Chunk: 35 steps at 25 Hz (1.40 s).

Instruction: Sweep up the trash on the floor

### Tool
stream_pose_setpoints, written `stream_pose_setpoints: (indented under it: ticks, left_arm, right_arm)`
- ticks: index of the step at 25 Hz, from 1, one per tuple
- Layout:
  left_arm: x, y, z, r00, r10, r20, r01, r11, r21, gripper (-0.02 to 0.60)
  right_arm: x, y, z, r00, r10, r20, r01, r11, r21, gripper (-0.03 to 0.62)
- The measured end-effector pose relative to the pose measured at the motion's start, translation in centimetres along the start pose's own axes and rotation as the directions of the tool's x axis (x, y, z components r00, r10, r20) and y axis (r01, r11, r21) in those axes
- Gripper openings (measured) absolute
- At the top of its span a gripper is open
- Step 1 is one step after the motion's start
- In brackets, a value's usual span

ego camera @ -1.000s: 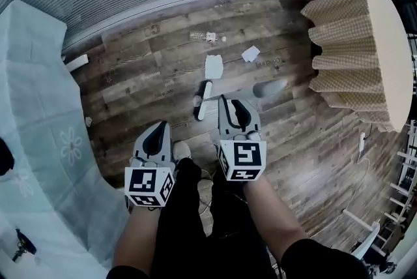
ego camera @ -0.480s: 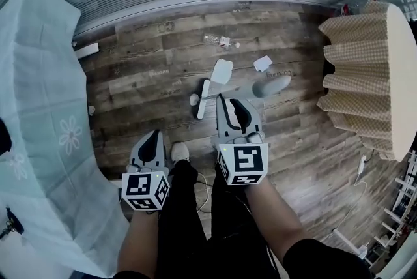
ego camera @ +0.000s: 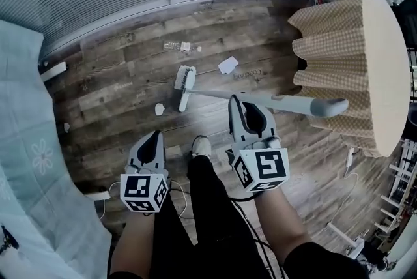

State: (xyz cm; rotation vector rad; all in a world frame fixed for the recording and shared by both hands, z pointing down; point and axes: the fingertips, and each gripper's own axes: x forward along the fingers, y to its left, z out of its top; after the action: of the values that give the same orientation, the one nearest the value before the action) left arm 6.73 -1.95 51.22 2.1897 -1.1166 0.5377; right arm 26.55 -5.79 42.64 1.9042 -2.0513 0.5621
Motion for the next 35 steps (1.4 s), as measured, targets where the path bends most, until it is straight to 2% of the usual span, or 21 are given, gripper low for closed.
stream_pose_setpoints:
  ticks: [4, 7, 12, 17, 22, 26, 31, 35]
  left_arm:
    - [3.1, -2.9, 0.9, 1.0, -0.015, 0.007, 0.015, 1.0, 0.013, -0.005]
    - [4.6, -4.2, 1.6, 1.0, -0.013, 0.017, 0.013, 1.0, 0.01, -0.005]
    - [5.4, -5.0, 1.4, 1.0, 0.003, 0.014, -0.003, 1.0, 0.008, -0.005]
    - [4.9, -4.1, -0.2, 0.999, 0.035, -0.003, -0.035, 0.999, -0.018, -0.005]
    - [4.3, -3.4, -1.4, 0.999, 0.051, -0.013, -0.052, 0.998, -0.039, -0.005]
    - [3.9, -2.9, -1.9, 0.998, 0.06, -0.008, -0.06, 0.996, -0.06, -0.005]
    - [3.1, -1.9, -2.3, 0.998, 0.065, 0.0, -0.065, 0.995, -0.079, -0.005]
    - [2.2, -0.7, -2.3, 0.998, 0.064, 0.011, -0.063, 0.994, -0.085, -0.006]
  right_arm:
    - [0.3, -5.8, 1.0, 0.999, -0.032, 0.009, 0.033, 0.997, -0.067, 0.086]
    - [0.8, -8.7, 1.2, 1.0, -0.026, 0.013, 0.028, 0.991, -0.131, 0.086]
    - [2.6, -10.9, 0.6, 1.0, -0.001, 0.012, 0.005, 0.953, -0.304, 0.084]
    - [4.7, -12.9, -0.7, 1.0, 0.001, -0.017, -0.007, 0.942, -0.336, 0.086]
    - [5.9, -10.8, -0.7, 0.993, 0.115, -0.027, -0.117, 0.938, -0.326, 0.084]
    - [5.9, -7.3, -1.9, 0.974, 0.215, -0.067, -0.225, 0.904, -0.363, 0.086]
    - [5.7, -2.1, -3.7, 0.916, 0.364, -0.169, -0.401, 0.844, -0.356, 0.091]
    - [5.3, 0.9, -4.9, 0.874, 0.423, -0.239, -0.483, 0.81, -0.332, 0.094]
